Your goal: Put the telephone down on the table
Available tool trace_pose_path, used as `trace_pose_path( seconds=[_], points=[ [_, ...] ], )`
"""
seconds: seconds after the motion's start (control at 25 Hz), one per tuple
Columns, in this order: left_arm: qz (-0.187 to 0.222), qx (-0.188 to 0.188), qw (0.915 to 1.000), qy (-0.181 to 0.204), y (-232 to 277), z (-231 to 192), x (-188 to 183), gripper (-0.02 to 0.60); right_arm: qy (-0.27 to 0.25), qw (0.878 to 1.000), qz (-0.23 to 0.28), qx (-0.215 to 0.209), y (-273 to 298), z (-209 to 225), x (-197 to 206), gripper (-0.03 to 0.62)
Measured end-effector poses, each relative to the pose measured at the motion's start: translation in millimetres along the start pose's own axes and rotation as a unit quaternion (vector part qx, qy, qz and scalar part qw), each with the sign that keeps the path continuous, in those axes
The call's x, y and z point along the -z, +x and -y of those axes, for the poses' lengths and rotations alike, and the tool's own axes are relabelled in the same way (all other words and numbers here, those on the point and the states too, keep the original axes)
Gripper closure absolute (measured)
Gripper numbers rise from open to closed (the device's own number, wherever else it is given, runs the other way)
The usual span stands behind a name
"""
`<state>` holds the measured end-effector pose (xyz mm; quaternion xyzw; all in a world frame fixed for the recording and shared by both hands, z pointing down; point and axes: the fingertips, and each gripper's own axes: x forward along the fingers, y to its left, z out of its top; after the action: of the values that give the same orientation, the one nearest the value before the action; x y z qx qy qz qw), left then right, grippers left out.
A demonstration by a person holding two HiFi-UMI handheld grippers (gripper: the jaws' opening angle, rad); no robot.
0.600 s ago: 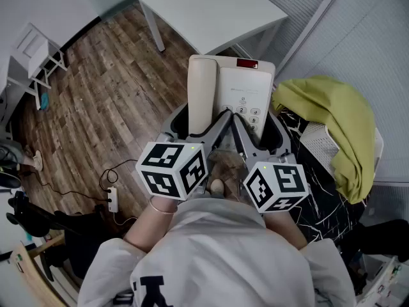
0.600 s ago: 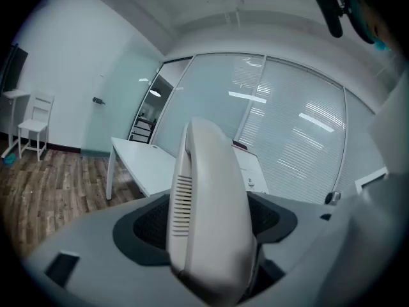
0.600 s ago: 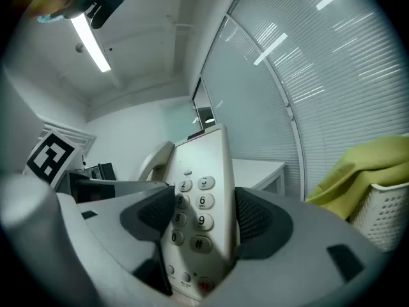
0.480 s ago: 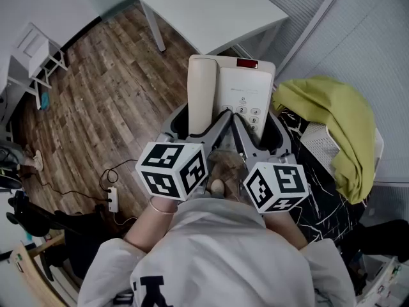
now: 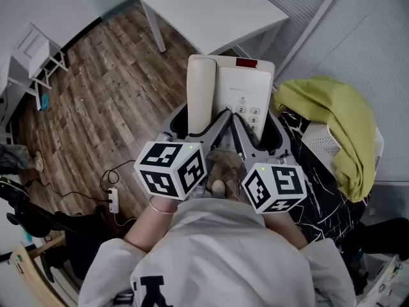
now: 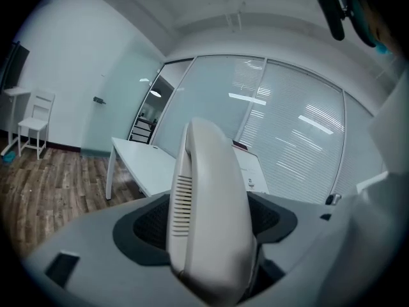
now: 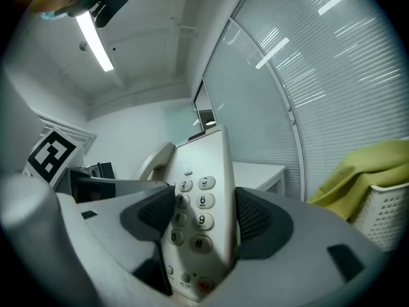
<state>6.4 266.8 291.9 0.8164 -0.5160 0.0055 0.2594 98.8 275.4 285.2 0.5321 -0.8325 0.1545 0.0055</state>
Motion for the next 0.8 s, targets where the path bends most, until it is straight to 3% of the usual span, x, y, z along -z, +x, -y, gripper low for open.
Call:
trace_pose_path(
  seconds=[0.8],
  points=[
    [-0.002,-0.002,0.9999,0.014,-16,-36,-5,0.221,0.015,1.0,0.001,0.002,19,-32,15,0.289]
  ],
)
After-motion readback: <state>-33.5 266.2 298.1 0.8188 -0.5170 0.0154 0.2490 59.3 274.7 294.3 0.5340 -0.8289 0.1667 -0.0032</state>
